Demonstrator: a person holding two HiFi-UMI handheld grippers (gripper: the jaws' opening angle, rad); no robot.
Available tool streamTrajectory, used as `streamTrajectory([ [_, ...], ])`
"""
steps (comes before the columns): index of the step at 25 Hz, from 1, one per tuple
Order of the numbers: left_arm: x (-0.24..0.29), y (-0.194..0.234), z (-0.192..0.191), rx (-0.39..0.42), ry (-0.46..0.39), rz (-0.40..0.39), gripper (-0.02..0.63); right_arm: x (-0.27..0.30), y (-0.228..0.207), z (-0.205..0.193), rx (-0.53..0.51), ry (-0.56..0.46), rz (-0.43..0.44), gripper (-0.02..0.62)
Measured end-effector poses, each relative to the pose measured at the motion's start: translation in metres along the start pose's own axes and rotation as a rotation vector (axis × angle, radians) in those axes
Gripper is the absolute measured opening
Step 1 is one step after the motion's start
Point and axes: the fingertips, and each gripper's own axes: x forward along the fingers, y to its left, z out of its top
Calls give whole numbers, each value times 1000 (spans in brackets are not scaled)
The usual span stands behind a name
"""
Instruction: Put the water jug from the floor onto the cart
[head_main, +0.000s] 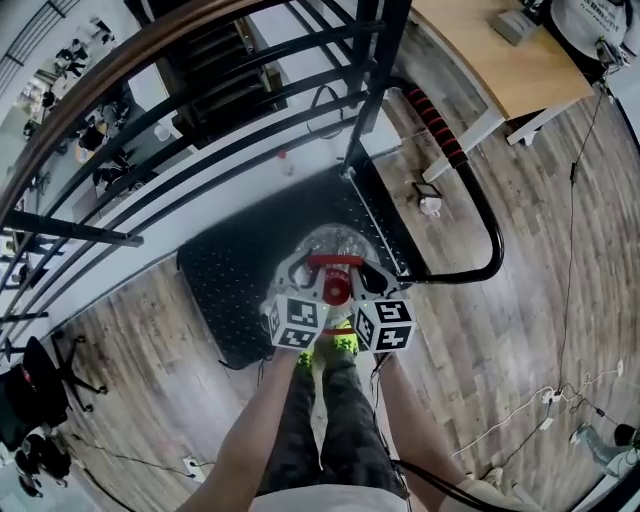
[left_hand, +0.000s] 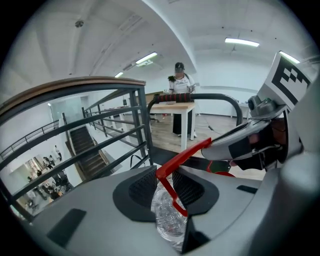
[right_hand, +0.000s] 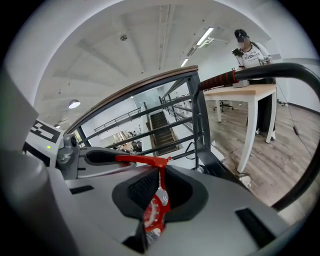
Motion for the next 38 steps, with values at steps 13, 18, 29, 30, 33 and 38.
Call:
streamTrajectory([
  [13, 20, 22, 1, -50, 10, 49, 100, 31, -5, 11, -23, 28, 49, 40],
  [18, 31, 31, 3, -62, 10, 54, 100, 44, -9, 17, -37, 32, 51, 40],
  [29, 70, 60, 18, -63, 24, 52, 100, 85, -26, 42, -90, 47, 67, 40],
  [30, 75, 62, 20, -60, 24, 49, 100, 89, -29, 45, -89, 46, 65, 40],
  [33, 89, 66, 25, -56, 21, 39, 100, 99, -38, 50, -86, 42, 59, 40],
  [38, 99, 71, 26, -77, 17, 40, 100, 109, -44, 54, -82, 36, 67, 40],
])
